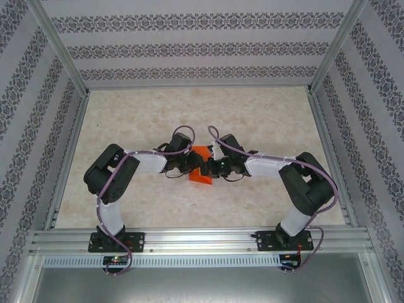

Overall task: Fold a paper plane with a square sheet of paper (pick it up from the middle)
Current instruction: Fold the triangle a second time at the center of the table.

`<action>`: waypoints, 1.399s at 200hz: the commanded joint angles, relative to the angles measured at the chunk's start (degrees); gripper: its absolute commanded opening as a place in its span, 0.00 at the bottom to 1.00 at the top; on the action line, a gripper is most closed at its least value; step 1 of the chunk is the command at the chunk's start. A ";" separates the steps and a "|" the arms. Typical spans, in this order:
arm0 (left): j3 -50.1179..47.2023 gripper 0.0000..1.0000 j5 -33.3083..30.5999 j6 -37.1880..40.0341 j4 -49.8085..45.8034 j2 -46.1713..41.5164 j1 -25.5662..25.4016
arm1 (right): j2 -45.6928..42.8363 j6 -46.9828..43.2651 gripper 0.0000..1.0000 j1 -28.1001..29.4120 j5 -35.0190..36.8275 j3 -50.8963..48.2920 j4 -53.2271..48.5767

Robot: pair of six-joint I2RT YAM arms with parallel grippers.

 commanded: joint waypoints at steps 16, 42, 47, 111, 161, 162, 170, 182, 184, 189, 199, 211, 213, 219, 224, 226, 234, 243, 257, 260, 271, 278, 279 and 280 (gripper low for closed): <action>-1.34 0.22 -1.36 1.92 -4.41 1.70 -0.44 | 2.17 2.55 0.07 -0.60 -0.07 -1.18 2.80; -1.49 0.22 -1.46 2.02 -4.53 1.48 -0.51 | 3.17 3.33 0.07 -0.92 0.04 -1.91 3.03; -1.47 0.22 -1.48 2.00 -4.57 1.48 -0.44 | 3.16 3.82 0.07 -0.90 -0.02 -2.28 3.71; -1.74 0.22 -1.05 2.28 -4.47 1.29 -0.44 | 4.18 3.86 0.08 -1.10 -1.09 -4.44 5.15; -2.37 0.22 -1.10 2.42 -4.43 1.47 -0.45 | 6.54 4.41 0.09 -1.08 -2.50 -5.74 7.04; -2.33 0.22 -1.10 2.39 -4.39 1.48 -0.44 | 6.56 4.41 0.09 -1.12 -2.46 -5.77 7.10; -2.41 0.22 -1.19 2.37 -4.51 1.48 -0.44 | 6.79 4.37 0.09 -1.08 -2.43 -5.80 6.82; -2.47 0.22 -1.19 2.37 -4.49 1.47 -0.44 | 7.34 4.23 0.09 -1.17 -1.87 -5.82 5.71; -2.47 0.22 -1.19 2.37 -4.49 1.41 -0.44 | 7.46 4.17 0.09 -1.23 -1.82 -5.81 5.52; -2.46 0.22 -1.21 2.42 -4.59 1.47 -0.44 | 7.66 4.15 0.09 -1.33 -1.72 -5.94 5.21; -2.46 0.22 -1.23 2.46 -4.69 1.44 -0.44 | 7.69 4.15 0.09 -1.38 -1.42 -6.52 5.31; -2.47 0.22 -1.36 2.54 -4.95 1.34 -0.42 | 7.09 4.35 0.09 -1.36 -1.14 -7.50 5.38; -2.47 0.22 -1.36 2.55 -5.02 1.36 -0.46 | 6.93 4.39 0.09 -1.35 -1.04 -7.66 5.44; -2.42 0.22 -1.44 2.55 -5.03 1.39 -0.47 | 6.45 4.57 0.09 -1.34 -1.18 -8.03 5.66; -2.51 0.22 -1.45 2.55 -4.96 1.33 -0.45 | 6.06 4.59 0.09 -1.36 -1.30 -8.30 5.66; -2.50 0.22 -1.45 2.55 -4.89 1.38 -0.44 | 5.95 4.59 0.09 -1.37 -1.39 -8.34 5.62; -2.57 0.22 -1.58 2.46 -4.86 1.48 -0.44 | 5.39 4.59 0.09 -1.39 -1.75 -8.49 5.48; -2.52 0.22 -1.61 2.50 -4.80 1.49 -0.48 | 4.61 4.41 0.09 -1.34 -2.13 -8.49 5.16; -2.50 0.22 -1.47 2.48 -4.85 1.63 -0.48 | 3.43 4.32 0.10 -1.32 -2.43 -8.53 4.19; -2.48 0.22 -1.49 2.46 -4.82 1.71 -0.44 | 3.16 4.32 0.10 -1.34 -2.30 -8.60 3.89; -2.43 0.22 -1.57 2.55 -5.04 1.61 -0.46 | 2.11 4.62 0.11 -1.26 -1.72 -9.16 3.46; -2.43 0.22 -1.70 2.56 -5.13 1.65 -0.44 | 1.60 4.92 0.11 -1.23 -1.95 -9.61 3.38; -2.45 0.22 -1.71 2.55 -5.13 1.61 -0.44 | 1.50 4.93 0.11 -1.24 -1.96 -9.64 3.38; -2.46 0.22 -1.71 2.55 -5.09 1.59 -0.44 | 1.36 4.98 0.11 -1.20 -2.01 -9.70 3.38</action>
